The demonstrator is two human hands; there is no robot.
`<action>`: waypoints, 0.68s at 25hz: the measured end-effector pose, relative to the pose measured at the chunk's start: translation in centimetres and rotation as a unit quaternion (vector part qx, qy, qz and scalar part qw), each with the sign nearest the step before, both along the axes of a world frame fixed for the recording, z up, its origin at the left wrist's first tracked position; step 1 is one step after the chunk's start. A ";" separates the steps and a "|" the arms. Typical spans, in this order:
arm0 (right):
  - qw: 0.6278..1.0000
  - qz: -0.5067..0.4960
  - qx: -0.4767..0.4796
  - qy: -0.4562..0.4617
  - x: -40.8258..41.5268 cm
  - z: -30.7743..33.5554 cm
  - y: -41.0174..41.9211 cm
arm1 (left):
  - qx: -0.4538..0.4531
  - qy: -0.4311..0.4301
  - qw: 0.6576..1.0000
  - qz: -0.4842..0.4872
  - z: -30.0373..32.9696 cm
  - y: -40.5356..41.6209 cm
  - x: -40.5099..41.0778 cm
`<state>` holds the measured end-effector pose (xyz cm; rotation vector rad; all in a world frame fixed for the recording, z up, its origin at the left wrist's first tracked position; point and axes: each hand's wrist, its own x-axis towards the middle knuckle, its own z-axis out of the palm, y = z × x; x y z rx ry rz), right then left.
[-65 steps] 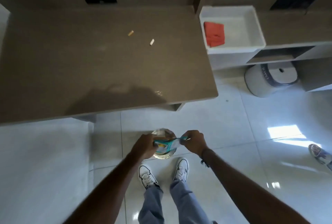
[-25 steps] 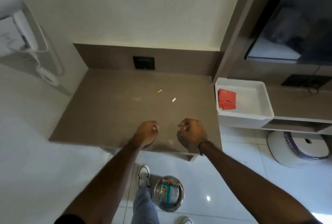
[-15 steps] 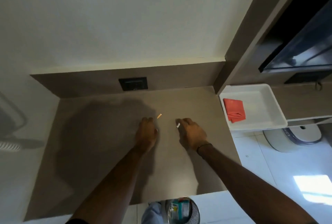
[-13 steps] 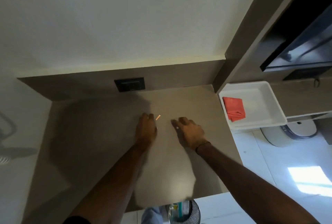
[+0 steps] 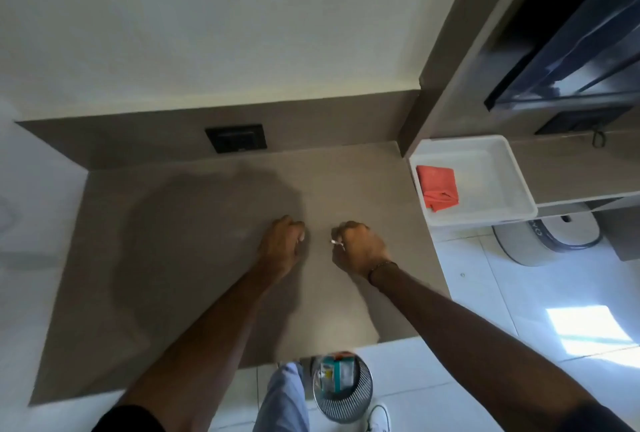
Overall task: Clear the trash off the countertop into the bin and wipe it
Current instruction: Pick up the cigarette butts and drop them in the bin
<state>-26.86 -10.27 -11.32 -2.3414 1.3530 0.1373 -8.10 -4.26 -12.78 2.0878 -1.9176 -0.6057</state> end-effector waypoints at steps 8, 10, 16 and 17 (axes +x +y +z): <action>0.996 -0.007 0.048 -0.072 -10.0 0.8 11.2 | -0.071 0.137 0.984 0.088 1.1 14.6 -11.9; 0.996 0.011 0.054 -0.074 -12.5 0.4 14.2 | -0.059 0.162 0.979 0.108 0.4 18.7 -14.9; 0.992 0.054 0.113 -0.003 -16.4 -2.0 21.0 | 0.048 0.150 0.978 0.134 -2.1 25.9 -19.2; 0.991 0.056 0.123 0.011 -16.6 -2.3 21.7 | 0.069 0.148 0.977 0.136 -2.5 26.5 -19.4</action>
